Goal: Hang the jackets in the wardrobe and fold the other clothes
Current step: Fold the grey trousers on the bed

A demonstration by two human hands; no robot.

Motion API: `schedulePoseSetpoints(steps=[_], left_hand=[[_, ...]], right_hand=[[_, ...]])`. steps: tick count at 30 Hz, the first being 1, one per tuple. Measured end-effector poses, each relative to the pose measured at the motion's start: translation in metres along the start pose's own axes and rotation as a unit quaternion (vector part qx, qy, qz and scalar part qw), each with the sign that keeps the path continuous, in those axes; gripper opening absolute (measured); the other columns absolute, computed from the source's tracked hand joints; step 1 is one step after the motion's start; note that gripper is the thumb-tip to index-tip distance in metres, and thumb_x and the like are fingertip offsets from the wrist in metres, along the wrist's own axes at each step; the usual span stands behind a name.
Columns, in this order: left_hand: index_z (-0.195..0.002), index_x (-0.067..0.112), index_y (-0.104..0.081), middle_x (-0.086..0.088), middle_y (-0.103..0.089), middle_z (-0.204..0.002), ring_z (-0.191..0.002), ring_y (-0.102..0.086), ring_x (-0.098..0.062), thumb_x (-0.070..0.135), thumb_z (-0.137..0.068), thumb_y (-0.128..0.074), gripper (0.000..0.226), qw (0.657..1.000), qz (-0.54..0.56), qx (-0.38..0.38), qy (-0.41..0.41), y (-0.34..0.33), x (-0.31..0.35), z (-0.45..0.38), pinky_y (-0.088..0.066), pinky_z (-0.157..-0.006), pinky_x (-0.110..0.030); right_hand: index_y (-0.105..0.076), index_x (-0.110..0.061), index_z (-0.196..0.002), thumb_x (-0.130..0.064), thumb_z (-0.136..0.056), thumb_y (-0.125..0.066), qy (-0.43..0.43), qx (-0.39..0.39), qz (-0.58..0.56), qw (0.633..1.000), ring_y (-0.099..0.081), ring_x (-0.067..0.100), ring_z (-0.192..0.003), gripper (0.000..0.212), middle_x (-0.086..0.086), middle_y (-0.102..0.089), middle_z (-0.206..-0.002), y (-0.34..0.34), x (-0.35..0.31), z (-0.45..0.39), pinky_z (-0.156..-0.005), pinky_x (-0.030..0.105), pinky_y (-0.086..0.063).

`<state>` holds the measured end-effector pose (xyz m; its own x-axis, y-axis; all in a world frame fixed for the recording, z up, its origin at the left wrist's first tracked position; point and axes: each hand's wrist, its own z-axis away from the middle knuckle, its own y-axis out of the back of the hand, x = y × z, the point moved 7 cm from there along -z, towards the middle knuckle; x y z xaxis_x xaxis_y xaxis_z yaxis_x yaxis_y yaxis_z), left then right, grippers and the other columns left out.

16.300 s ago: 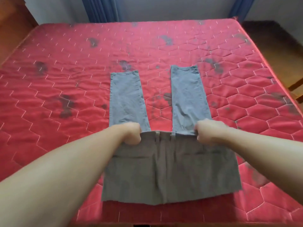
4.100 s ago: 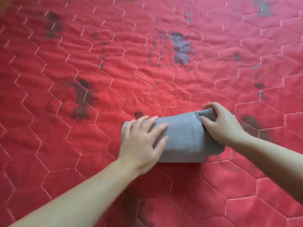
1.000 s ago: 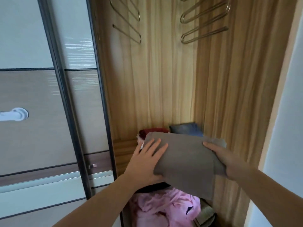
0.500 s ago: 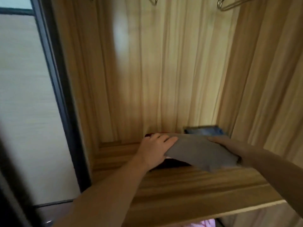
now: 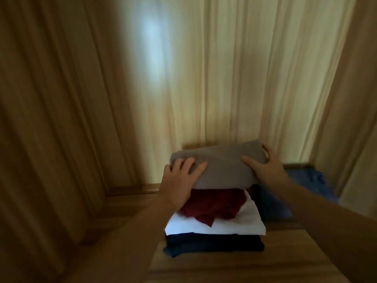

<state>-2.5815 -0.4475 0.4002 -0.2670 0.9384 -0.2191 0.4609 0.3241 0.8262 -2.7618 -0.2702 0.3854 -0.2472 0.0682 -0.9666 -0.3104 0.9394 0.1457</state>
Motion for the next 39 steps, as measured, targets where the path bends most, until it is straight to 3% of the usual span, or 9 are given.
schedulePoseSetpoints(steps=[3, 10, 14, 17, 19, 22, 27, 31, 39], left_hand=[[-0.14, 0.03, -0.05, -0.01, -0.058, -0.126, -0.105, -0.058, -0.035, 0.011, -0.055, -0.078, 0.091, 0.999, 0.026, -0.043, -0.02, -0.047, 0.015, 0.035, -0.048, -0.076, -0.045], [-0.143, 0.032, -0.044, -0.007, -0.05, -0.136, -0.118, -0.048, -0.031, 0.031, -0.069, -0.071, 0.078, 0.994, 0.073, -0.066, -0.037, -0.034, 0.01, 0.05, -0.043, -0.092, -0.045], [-0.146, 0.044, -0.026, 0.011, -0.029, -0.144, -0.127, -0.031, -0.015, 0.05, -0.073, -0.045, 0.075, 0.978, 0.172, -0.112, 0.032, -0.041, 0.012, 0.059, -0.027, -0.102, -0.032], [-0.145, 0.037, -0.036, 0.013, -0.032, -0.146, -0.13, -0.033, -0.011, 0.062, -0.079, -0.034, 0.07, 0.942, 0.286, -0.078, 0.156, -0.046, -0.002, 0.055, -0.034, -0.106, -0.035], [-0.144, 0.035, -0.04, 0.013, -0.036, -0.147, -0.133, -0.033, -0.014, 0.062, -0.089, -0.03, 0.062, 0.943, 0.256, -0.093, 0.189, -0.055, -0.002, 0.053, -0.033, -0.109, -0.038], [-0.145, 0.038, -0.035, 0.015, -0.034, -0.15, -0.136, -0.026, -0.017, 0.058, -0.096, -0.024, 0.054, 0.953, 0.181, -0.126, 0.207, -0.061, 0.008, 0.054, -0.024, -0.108, -0.041], [-0.15, 0.037, -0.024, 0.01, -0.025, -0.157, -0.14, -0.019, -0.018, 0.056, -0.098, -0.018, 0.055, 0.958, 0.144, -0.158, 0.19, -0.051, 0.007, 0.048, -0.019, -0.111, -0.044], [-0.15, 0.035, -0.022, 0.004, -0.021, -0.16, -0.145, -0.016, -0.022, 0.056, -0.098, -0.027, 0.057, 0.957, 0.156, -0.181, 0.162, -0.03, 0.014, 0.044, -0.015, -0.115, -0.048], [-0.152, 0.032, -0.018, -0.001, -0.019, -0.16, -0.143, -0.021, -0.028, 0.048, -0.096, -0.037, 0.061, 0.969, 0.159, -0.169, 0.086, 0.063, 0.042, 0.074, -0.023, -0.112, -0.047]], right_hand=[[-0.029, -0.033, -0.148, -0.041, -0.076, -0.079, -0.039, -0.028, 0.045, 0.998, -0.045, 0.011, -0.11, 0.088, -0.001, -0.041, -0.146, -0.012, 0.063, 0.017, -0.087, 0.029, -0.043], [-0.03, -0.034, -0.146, -0.042, -0.079, -0.075, -0.002, -0.03, 0.062, 0.998, -0.047, 0.008, -0.108, 0.081, -0.014, -0.044, -0.128, -0.01, 0.073, 0.027, -0.087, 0.026, -0.042], [-0.038, -0.023, -0.143, -0.033, -0.085, -0.072, -0.102, -0.08, 0.062, 0.99, -0.052, 0.015, -0.101, 0.069, 0.002, -0.054, -0.132, -0.015, 0.097, 0.029, -0.088, 0.033, -0.045], [-0.044, -0.024, -0.138, -0.036, -0.085, -0.071, -0.106, -0.085, 0.077, 0.988, -0.053, 0.003, -0.086, 0.06, -0.007, -0.058, -0.114, -0.013, 0.101, 0.026, -0.07, 0.021, -0.043], [-0.045, -0.025, -0.138, -0.039, -0.086, -0.068, -0.113, -0.101, 0.088, 0.985, -0.053, 0.001, -0.086, 0.059, -0.009, -0.058, -0.113, -0.018, 0.107, 0.031, -0.069, 0.022, -0.044], [-0.042, -0.023, -0.142, -0.042, -0.088, -0.064, -0.139, -0.094, 0.095, 0.981, -0.054, 0.016, -0.099, 0.062, -0.002, -0.056, -0.125, -0.021, 0.112, 0.039, -0.085, 0.035, -0.046], [-0.03, -0.024, -0.147, -0.05, -0.083, -0.068, -0.137, -0.065, 0.126, 0.98, -0.054, 0.028, -0.113, 0.079, 0.006, -0.048, -0.14, -0.012, 0.084, 0.04, -0.09, 0.047, -0.052], [-0.019, -0.019, -0.152, -0.055, -0.08, -0.067, -0.142, -0.049, 0.148, 0.978, -0.044, 0.037, -0.129, 0.094, 0.014, -0.035, -0.15, -0.005, 0.061, 0.063, -0.103, 0.054, -0.044], [-0.031, -0.014, -0.144, -0.031, -0.086, -0.067, -0.083, -0.029, 0.218, 0.972, -0.045, 0.035, -0.124, 0.071, 0.017, -0.041, -0.141, 0.01, -0.024, 0.162, -0.099, 0.042, -0.044]])
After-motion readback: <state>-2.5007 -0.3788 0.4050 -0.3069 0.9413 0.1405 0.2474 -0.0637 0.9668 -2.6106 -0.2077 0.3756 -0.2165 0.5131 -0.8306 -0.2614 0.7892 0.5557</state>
